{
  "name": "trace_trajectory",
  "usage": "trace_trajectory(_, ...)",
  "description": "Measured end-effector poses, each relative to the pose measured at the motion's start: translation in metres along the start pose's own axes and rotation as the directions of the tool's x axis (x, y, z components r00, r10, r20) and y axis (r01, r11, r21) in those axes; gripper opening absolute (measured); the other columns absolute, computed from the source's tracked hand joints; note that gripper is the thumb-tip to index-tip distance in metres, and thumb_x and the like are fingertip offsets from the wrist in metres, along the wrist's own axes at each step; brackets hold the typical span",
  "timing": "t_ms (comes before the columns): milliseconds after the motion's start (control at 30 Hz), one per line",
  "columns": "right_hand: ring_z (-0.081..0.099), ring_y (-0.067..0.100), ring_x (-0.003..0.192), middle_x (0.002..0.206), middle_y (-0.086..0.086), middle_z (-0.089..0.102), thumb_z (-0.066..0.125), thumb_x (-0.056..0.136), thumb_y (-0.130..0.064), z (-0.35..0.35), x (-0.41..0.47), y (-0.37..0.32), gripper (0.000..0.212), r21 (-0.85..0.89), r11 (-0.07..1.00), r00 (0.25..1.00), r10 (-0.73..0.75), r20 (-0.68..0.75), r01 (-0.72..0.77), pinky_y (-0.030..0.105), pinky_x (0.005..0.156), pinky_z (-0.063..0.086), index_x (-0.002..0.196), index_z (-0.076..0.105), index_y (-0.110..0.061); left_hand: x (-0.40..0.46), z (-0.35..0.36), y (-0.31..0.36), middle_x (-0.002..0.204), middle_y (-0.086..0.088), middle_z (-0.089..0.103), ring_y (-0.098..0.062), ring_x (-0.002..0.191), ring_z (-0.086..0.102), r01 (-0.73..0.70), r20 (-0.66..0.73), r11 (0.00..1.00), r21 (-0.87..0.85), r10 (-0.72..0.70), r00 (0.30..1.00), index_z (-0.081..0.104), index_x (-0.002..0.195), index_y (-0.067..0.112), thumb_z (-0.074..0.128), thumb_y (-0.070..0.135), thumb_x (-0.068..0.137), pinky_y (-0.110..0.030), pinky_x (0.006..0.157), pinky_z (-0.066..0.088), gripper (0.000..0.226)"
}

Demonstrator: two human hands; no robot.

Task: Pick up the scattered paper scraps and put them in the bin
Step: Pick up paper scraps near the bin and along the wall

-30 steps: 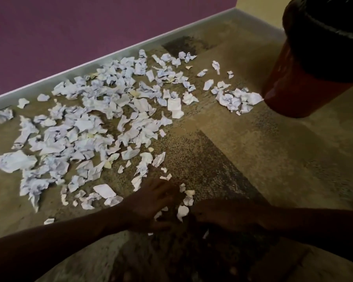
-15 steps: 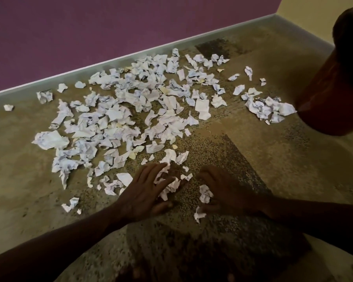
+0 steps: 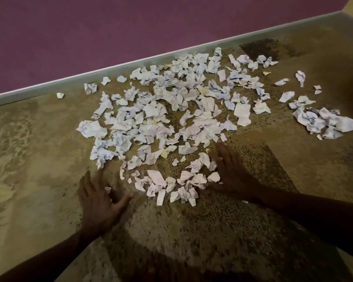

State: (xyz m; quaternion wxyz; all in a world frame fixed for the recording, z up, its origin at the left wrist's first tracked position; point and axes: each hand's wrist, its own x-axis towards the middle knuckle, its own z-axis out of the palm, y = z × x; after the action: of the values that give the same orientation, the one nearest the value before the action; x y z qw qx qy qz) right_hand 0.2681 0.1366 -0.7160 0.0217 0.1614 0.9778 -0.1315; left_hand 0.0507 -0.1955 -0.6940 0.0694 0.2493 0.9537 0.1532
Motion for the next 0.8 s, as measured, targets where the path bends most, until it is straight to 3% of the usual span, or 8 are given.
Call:
trace_trajectory(67,0.011,0.036,0.148,0.160,0.019,0.009,0.040,0.080,-0.083,0.000,0.000,0.006,0.103,0.038,0.999,0.999,-0.031,0.005,0.031,0.059,0.114,0.025,0.153,0.007,-0.020,-0.005,0.008,-0.005,0.160,-0.014,0.004,-0.030,0.147,0.002,0.154,0.014,0.983,-0.095,-0.154,0.988,0.005,0.153,0.018,0.029,0.099,0.057,-0.054,0.118,0.010,0.128)
trace_trajectory(133,0.008,0.029,0.149,0.161,0.013,0.006,0.041,0.080,-0.083,0.001,-0.004,0.005,0.104,0.054,0.997,0.998,-0.058,0.004,0.058,0.051,0.118,0.020,0.154,0.008,-0.017,-0.007,0.016,-0.003,0.159,-0.012,0.006,-0.030,0.147,0.007,0.160,0.032,0.981,-0.108,-0.157,0.987,0.008,0.152,0.014,0.032,0.097,0.060,-0.053,0.118,0.014,0.126)
trace_trajectory(267,-0.003,0.014,0.148,0.163,0.005,0.002,0.042,0.079,-0.083,0.003,-0.008,0.005,0.105,0.094,0.992,0.996,-0.090,-0.005,0.090,0.044,0.121,0.012,0.155,0.012,-0.016,-0.002,0.028,0.025,0.161,-0.004,0.008,-0.026,0.147,0.012,0.038,0.069,0.980,-0.194,-0.025,0.997,0.005,0.152,0.020,0.044,0.087,0.070,-0.053,0.117,0.020,0.113)
trace_trajectory(400,-0.002,0.016,0.150,0.163,0.001,-0.004,0.047,0.076,-0.083,-0.001,-0.007,0.005,0.109,0.183,0.980,0.996,-0.082,0.021,0.077,0.048,0.119,0.019,0.155,0.009,-0.018,-0.002,0.032,0.065,0.159,0.003,0.012,-0.019,0.146,0.017,-0.097,0.101,0.901,-0.422,0.152,0.983,0.008,0.152,0.025,0.050,0.081,0.073,-0.050,0.116,0.026,0.106)
trace_trajectory(533,-0.003,0.012,0.150,0.163,-0.008,-0.009,0.061,0.074,-0.077,-0.013,-0.018,0.006,0.111,0.377,0.925,0.999,-0.040,0.001,0.036,0.049,0.118,0.024,0.155,0.005,-0.027,0.013,0.020,0.063,0.145,-0.008,0.031,-0.030,0.135,0.028,-0.176,-0.111,0.946,-0.271,0.151,0.982,0.033,0.139,0.015,0.053,0.076,0.071,-0.052,0.110,0.029,0.093)
trace_trajectory(600,-0.004,0.012,0.150,0.162,-0.009,-0.012,0.062,0.069,-0.080,-0.014,-0.031,0.006,0.116,0.348,0.937,1.000,-0.029,-0.002,0.028,0.046,0.119,0.023,0.155,0.003,-0.029,0.033,0.013,0.047,0.144,-0.015,0.034,-0.035,0.135,0.028,-0.054,-0.199,0.981,-0.188,0.016,0.980,0.037,0.136,0.012,0.050,0.077,0.071,-0.054,0.110,0.027,0.092)
trace_trajectory(667,-0.004,0.018,0.151,0.163,-0.002,-0.013,0.057,0.065,-0.087,-0.011,-0.044,0.006,0.122,0.231,0.971,0.998,-0.058,0.005,0.055,0.045,0.119,0.022,0.155,0.003,-0.024,0.049,0.009,0.034,0.148,-0.016,0.030,-0.034,0.138,0.024,0.089,-0.145,0.971,-0.220,-0.122,0.982,0.031,0.142,0.012,0.042,0.087,0.069,-0.054,0.112,0.025,0.105)
trace_trajectory(800,-0.003,0.027,0.150,0.162,0.010,-0.010,0.052,0.063,-0.091,0.000,-0.047,0.005,0.125,0.115,0.991,0.997,-0.076,0.017,0.073,0.051,0.117,0.023,0.155,0.008,-0.018,0.047,0.023,0.045,0.154,-0.005,0.021,-0.027,0.142,0.018,-0.016,0.000,0.955,-0.297,0.017,1.000,0.020,0.149,0.024,0.045,0.083,0.069,-0.054,0.112,0.023,0.102)
